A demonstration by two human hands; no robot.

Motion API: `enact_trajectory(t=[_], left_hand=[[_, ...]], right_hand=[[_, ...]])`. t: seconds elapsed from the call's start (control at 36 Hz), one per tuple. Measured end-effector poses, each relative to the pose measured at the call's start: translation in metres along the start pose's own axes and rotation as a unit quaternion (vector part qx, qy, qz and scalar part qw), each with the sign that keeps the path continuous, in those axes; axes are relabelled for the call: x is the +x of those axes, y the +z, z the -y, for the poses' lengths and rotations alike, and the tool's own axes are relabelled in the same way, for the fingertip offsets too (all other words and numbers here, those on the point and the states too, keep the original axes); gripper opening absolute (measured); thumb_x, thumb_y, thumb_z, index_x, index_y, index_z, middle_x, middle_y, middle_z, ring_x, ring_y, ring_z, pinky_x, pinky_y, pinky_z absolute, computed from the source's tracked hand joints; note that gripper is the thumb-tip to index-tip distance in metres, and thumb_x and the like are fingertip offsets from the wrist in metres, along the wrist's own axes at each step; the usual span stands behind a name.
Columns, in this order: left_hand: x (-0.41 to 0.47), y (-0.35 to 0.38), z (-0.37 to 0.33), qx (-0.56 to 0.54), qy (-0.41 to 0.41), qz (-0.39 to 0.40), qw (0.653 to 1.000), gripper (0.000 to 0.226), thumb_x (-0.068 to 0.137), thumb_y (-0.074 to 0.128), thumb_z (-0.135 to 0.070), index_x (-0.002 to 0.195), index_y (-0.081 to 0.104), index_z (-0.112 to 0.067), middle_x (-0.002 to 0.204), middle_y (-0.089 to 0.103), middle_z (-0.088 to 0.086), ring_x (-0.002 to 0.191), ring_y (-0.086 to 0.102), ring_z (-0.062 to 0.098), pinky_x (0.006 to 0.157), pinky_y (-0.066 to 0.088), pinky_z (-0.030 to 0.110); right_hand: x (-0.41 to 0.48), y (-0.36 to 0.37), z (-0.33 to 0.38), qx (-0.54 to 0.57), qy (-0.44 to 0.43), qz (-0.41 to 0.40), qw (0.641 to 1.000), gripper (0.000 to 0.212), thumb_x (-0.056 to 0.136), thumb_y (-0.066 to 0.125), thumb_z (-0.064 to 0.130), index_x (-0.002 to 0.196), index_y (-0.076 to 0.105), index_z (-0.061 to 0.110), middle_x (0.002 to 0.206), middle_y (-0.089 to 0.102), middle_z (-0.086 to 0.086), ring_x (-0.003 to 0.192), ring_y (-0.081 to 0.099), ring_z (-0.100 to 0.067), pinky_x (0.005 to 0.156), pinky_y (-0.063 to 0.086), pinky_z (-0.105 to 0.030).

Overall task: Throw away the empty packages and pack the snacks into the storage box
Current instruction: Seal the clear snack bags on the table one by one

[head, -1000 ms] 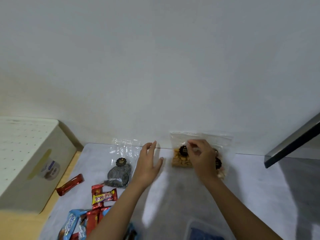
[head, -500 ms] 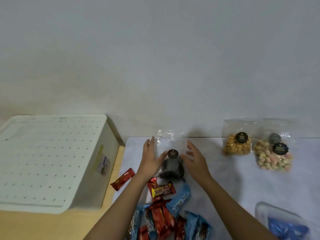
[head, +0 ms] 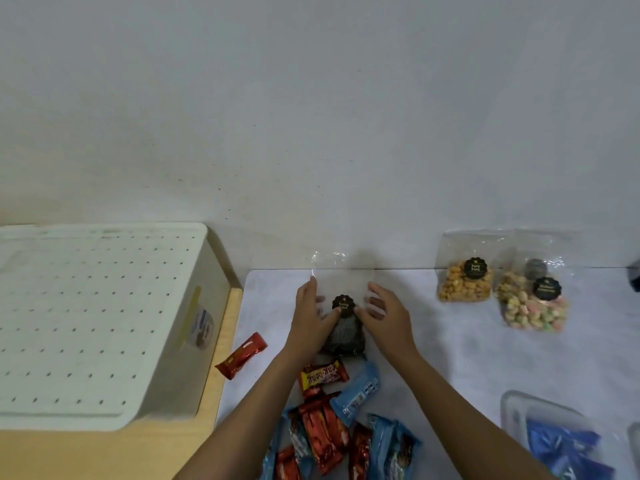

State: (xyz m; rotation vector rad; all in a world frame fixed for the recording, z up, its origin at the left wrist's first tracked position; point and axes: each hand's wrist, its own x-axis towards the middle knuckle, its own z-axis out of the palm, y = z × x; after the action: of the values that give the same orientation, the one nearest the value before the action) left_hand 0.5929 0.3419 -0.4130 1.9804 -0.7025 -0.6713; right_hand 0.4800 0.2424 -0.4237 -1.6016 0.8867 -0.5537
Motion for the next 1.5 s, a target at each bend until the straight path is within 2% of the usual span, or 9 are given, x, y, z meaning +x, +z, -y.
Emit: enact_trajectory(t=[0.17, 0.44, 0.58, 0.78, 0.89, 1.03, 1.19, 1.36, 1.5], left_hand=[[-0.026, 0.021, -0.027, -0.044, 0.072, -0.076, 0.994, 0.073, 0.085, 0.061, -0.003, 0.143, 0.019, -0.020, 0.135, 0.032, 0.004, 0.113, 0.047, 0.010, 0.085, 0.038, 0.000], [-0.069, 0.111, -0.087, -0.078, 0.169, -0.122, 0.975, 0.072, 0.083, 0.053, -0.011, 0.137, 0.018, -0.044, 0.136, 0.033, -0.002, 0.122, 0.042, -0.002, 0.100, 0.039, 0.013], [-0.079, 0.159, -0.111, -0.097, 0.173, -0.112, 0.974, 0.065, 0.083, 0.054, -0.011, 0.133, 0.028, -0.043, 0.132, 0.042, -0.003, 0.122, 0.043, 0.001, 0.102, 0.034, 0.012], [-0.082, 0.191, -0.128, -0.130, 0.132, -0.079, 0.980, 0.039, 0.091, 0.050, -0.034, 0.126, 0.052, -0.017, 0.122, 0.060, -0.002, 0.113, 0.056, 0.009, 0.099, 0.047, 0.032], [-0.083, 0.190, -0.144, -0.153, 0.126, -0.097, 0.975, 0.017, 0.095, 0.051, -0.019, 0.106, 0.062, -0.022, 0.103, 0.067, -0.007, 0.094, 0.060, -0.004, 0.080, 0.048, 0.012], [-0.083, 0.184, -0.150, -0.159, 0.129, -0.106, 0.973, 0.012, 0.092, 0.055, -0.020, 0.098, 0.066, -0.020, 0.091, 0.069, -0.004, 0.087, 0.063, 0.008, 0.075, 0.049, 0.018], [-0.082, 0.178, -0.153, -0.131, 0.125, -0.099, 0.979, 0.011, 0.090, 0.058, -0.019, 0.091, 0.064, -0.028, 0.089, 0.069, -0.005, 0.085, 0.063, 0.007, 0.074, 0.050, 0.019], [-0.076, 0.178, -0.157, -0.094, 0.114, -0.107, 0.983, 0.005, 0.090, 0.058, -0.016, 0.092, 0.062, -0.017, 0.092, 0.064, -0.004, 0.090, 0.060, 0.009, 0.074, 0.048, 0.017], [-0.076, 0.181, -0.159, -0.069, 0.112, -0.105, 0.986, 0.006, 0.093, 0.053, -0.015, 0.090, 0.059, -0.016, 0.090, 0.061, -0.007, 0.086, 0.056, 0.003, 0.071, 0.044, 0.012]], right_hand=[[-0.011, -0.034, 0.018, 0.019, -0.055, -0.013, 0.998, 0.046, 0.084, 0.066, 0.005, 0.128, 0.053, 0.010, 0.116, 0.058, 0.001, 0.103, 0.058, -0.006, 0.082, 0.049, -0.008], [-0.031, -0.142, 0.021, -0.012, -0.104, -0.041, 0.994, 0.045, 0.080, 0.070, 0.002, 0.122, 0.056, 0.012, 0.111, 0.061, 0.004, 0.093, 0.060, 0.008, 0.077, 0.048, -0.006], [-0.041, -0.204, 0.006, -0.013, -0.095, -0.059, 0.994, 0.041, 0.076, 0.075, 0.002, 0.103, 0.052, 0.023, 0.101, 0.062, -0.005, 0.089, 0.066, -0.009, 0.074, 0.053, -0.013], [-0.047, -0.267, -0.005, -0.058, -0.100, -0.034, 0.993, 0.038, 0.080, 0.072, 0.011, 0.102, 0.046, 0.028, 0.090, 0.064, 0.009, 0.080, 0.066, 0.000, 0.070, 0.055, -0.016], [-0.042, -0.287, -0.008, -0.116, -0.130, 0.011, 0.985, 0.009, 0.089, 0.062, 0.024, 0.094, 0.060, 0.018, 0.083, 0.067, -0.002, 0.075, 0.065, -0.013, 0.066, 0.054, -0.027], [-0.039, -0.299, -0.004, -0.140, -0.164, 0.025, 0.976, 0.039, 0.089, 0.048, 0.047, 0.086, 0.063, 0.011, 0.081, 0.063, -0.003, 0.075, 0.058, -0.015, 0.065, 0.048, -0.030], [-0.036, -0.307, 0.009, -0.108, -0.143, 0.056, 0.982, 0.011, 0.091, 0.059, 0.015, 0.087, 0.065, 0.007, 0.078, 0.063, -0.013, 0.066, 0.053, -0.007, 0.060, 0.041, -0.012], [-0.032, -0.312, 0.017, -0.129, -0.118, 0.082, 0.981, 0.021, 0.088, 0.062, 0.017, 0.068, 0.056, 0.015, 0.064, 0.053, -0.009, 0.061, 0.043, -0.012, 0.058, 0.035, -0.021], [-0.029, -0.313, 0.019, -0.142, -0.116, 0.088, 0.979, 0.019, 0.085, 0.060, 0.018, 0.066, 0.063, 0.014, 0.067, 0.063, -0.009, 0.066, 0.055, -0.026, 0.064, 0.045, -0.038]])
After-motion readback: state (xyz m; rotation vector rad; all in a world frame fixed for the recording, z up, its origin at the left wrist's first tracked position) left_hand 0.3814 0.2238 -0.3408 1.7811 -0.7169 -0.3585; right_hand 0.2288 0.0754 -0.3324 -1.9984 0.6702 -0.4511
